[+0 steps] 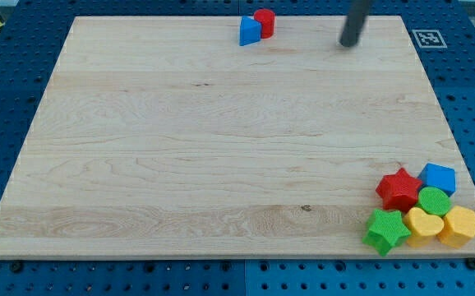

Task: Separate the red circle and blue triangle from each other

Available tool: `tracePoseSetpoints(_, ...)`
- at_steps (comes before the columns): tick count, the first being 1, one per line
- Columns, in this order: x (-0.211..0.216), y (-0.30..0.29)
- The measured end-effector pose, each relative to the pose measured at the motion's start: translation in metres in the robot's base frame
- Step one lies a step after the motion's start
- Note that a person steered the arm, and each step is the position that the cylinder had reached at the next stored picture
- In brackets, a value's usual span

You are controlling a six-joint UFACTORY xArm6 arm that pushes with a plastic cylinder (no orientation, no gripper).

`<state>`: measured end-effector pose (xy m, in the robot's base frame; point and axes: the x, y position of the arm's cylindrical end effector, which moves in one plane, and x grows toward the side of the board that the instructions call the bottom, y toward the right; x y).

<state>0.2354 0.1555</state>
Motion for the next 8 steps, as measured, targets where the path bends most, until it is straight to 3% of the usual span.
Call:
tracePoseSetpoints(1, -0.043, -0.057)
tracePoseSetpoints(4, -0.043, -0.149)
tracePoseSetpoints(6, -0.038, -0.142)
tracePoseSetpoints(8, 0.007, -0.136)
